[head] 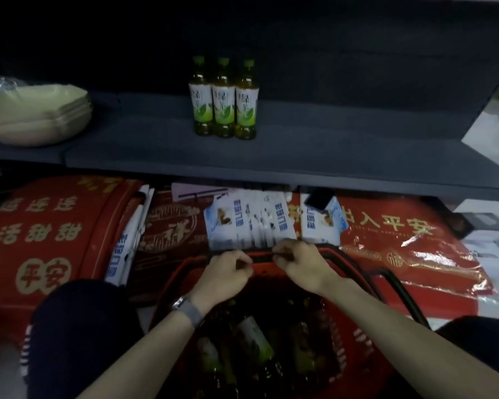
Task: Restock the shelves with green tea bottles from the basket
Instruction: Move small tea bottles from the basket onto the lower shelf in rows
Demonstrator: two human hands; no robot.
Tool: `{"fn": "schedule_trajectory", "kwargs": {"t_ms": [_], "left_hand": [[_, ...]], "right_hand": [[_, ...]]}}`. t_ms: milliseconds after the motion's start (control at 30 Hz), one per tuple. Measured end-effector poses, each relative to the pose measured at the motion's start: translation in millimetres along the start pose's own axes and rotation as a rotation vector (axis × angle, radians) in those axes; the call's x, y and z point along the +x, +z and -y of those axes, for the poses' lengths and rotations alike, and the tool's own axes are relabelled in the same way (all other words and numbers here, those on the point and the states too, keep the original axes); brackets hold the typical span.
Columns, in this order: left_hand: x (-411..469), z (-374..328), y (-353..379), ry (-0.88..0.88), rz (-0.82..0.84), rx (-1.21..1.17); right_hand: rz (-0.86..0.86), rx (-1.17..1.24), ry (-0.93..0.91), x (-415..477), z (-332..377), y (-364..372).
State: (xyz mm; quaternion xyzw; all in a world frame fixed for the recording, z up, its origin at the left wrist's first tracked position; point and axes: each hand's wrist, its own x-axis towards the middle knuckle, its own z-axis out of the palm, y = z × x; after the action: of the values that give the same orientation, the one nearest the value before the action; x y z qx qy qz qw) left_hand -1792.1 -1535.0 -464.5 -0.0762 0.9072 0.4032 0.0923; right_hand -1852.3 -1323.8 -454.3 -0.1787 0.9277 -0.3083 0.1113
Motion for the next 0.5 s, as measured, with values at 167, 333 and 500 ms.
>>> {"fn": "schedule_trajectory", "kwargs": {"t_ms": [167, 333, 500], "left_hand": [[6, 40, 32, -0.158, 0.053, 0.008], [13, 57, 51, -0.34, 0.096, -0.012], [6, 85, 49, -0.508, 0.214, 0.206]], "right_hand": [[0.206, -0.174, 0.084, -19, -42, 37], [0.279, -0.175, 0.139, -19, -62, 67], [0.399, -0.166, 0.178, -30, -65, 101]]}}
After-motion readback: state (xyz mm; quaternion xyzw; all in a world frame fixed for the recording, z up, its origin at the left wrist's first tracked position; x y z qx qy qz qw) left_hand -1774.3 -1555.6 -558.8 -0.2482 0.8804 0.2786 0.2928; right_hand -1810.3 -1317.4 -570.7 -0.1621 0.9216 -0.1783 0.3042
